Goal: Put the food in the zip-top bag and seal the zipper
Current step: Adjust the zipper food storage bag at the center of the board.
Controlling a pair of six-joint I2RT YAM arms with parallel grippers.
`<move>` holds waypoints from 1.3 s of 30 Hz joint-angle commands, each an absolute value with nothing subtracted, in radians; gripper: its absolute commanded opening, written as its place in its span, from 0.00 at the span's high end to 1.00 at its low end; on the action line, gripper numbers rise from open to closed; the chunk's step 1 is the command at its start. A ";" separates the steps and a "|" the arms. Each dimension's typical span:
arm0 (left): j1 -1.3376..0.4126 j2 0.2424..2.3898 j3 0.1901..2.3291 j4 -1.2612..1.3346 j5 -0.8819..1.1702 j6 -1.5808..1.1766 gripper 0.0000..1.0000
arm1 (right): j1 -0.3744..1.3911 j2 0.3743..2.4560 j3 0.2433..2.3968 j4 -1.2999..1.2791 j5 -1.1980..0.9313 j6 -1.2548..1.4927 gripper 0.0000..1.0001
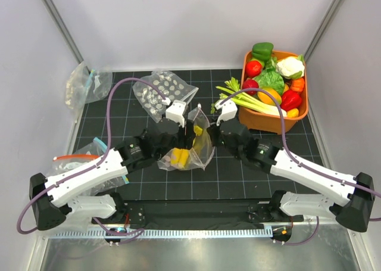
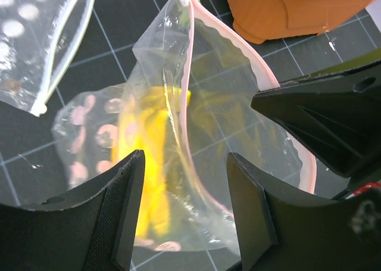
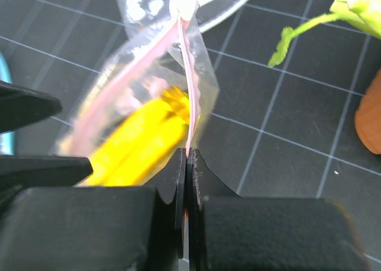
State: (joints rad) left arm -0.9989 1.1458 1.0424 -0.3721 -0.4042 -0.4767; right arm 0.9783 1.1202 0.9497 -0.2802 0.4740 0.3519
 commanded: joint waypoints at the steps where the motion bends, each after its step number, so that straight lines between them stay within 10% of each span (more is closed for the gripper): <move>1: -1.040 1.138 1.097 -0.359 -0.534 -0.426 0.40 | 0.977 1.060 0.922 -0.144 0.404 0.371 0.99; 8: -1.075 1.118 1.106 -0.356 -0.568 -0.406 0.41 | 0.977 1.035 0.908 -0.115 0.347 0.351 0.99; 18: -1.089 1.241 1.209 -0.374 -0.635 -0.347 0.71 | 0.977 1.066 0.913 -0.107 0.324 0.334 0.99; 39: -1.089 1.381 1.296 -0.482 -0.750 -0.367 0.71 | 0.977 1.052 0.917 -0.127 0.331 0.324 0.99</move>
